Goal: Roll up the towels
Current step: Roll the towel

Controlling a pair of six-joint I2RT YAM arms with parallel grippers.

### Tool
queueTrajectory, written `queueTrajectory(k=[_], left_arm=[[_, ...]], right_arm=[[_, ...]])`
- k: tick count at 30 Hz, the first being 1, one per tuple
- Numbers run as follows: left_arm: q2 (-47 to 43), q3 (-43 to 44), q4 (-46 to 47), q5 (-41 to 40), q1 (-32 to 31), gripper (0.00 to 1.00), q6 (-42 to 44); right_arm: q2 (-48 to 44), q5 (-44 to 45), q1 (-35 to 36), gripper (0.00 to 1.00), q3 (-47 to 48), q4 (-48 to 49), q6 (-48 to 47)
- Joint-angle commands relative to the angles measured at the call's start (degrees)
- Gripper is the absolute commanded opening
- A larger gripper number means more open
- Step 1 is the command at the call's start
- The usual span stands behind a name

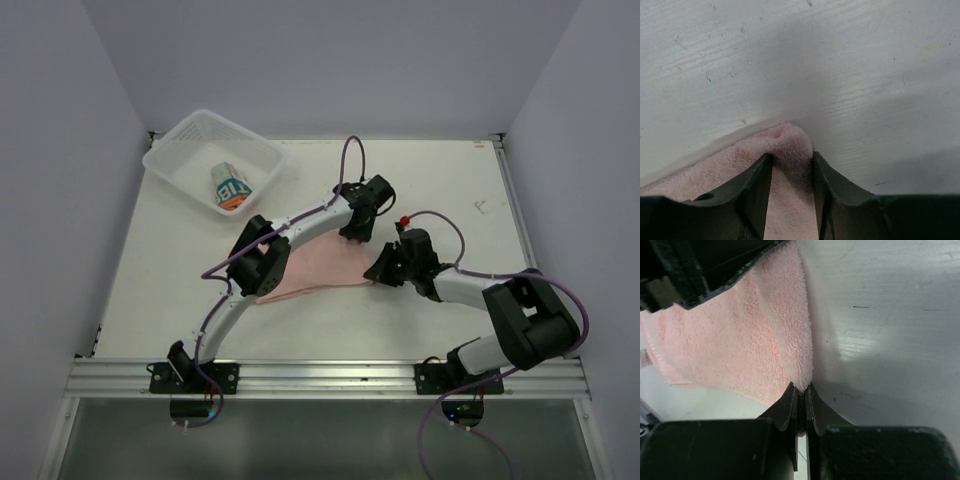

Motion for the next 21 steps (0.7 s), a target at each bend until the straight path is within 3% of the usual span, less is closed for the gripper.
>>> queueTrajectory(k=[1,7,21], left_arm=[[-1.95,0.38,0.77,1.08,-0.20,0.40,-1.48],[-2.65,1.52,1.57,3.10,-0.11,0.47,-2.18],[-3.88,1.43,2.36,4.77,-0.28,0.51,-3.50]], right_arm=[[-4.45,8.64,3.09,0.00,2.43,-11.60,-6.93],[-7.98,15.79,8.28,0.00,5.60,-19.70,-10.02],[-4.55,21.68,10.83,0.00,8.15,-20.15,-9.94]])
